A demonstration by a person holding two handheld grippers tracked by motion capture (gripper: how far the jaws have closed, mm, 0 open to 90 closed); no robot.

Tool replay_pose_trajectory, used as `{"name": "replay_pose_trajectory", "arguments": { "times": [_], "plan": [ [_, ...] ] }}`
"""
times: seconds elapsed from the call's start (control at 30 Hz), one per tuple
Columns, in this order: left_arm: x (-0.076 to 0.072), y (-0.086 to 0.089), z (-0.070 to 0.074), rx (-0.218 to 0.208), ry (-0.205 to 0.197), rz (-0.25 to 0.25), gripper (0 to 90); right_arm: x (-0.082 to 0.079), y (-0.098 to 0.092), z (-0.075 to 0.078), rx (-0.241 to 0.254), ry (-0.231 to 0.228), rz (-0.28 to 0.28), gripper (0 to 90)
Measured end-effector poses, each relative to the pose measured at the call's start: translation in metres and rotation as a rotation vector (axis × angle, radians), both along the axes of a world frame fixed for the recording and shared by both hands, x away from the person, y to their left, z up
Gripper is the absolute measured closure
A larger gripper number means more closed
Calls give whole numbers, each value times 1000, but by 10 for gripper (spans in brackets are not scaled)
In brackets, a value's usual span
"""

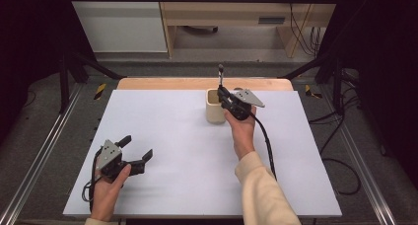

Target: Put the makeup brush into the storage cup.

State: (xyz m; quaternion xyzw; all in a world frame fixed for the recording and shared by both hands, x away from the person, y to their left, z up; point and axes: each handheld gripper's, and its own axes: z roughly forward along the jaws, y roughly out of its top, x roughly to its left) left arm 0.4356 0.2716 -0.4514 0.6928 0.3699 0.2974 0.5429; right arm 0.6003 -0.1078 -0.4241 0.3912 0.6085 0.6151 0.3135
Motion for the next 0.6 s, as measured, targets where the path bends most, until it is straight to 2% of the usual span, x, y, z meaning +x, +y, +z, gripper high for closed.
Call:
{"name": "replay_pose_trajectory", "arguments": {
  "times": [0.6],
  "plan": [
    [0,1,0,1,0,-1,54,-3,0,-7,-45,17,7,791]
  ]
}}
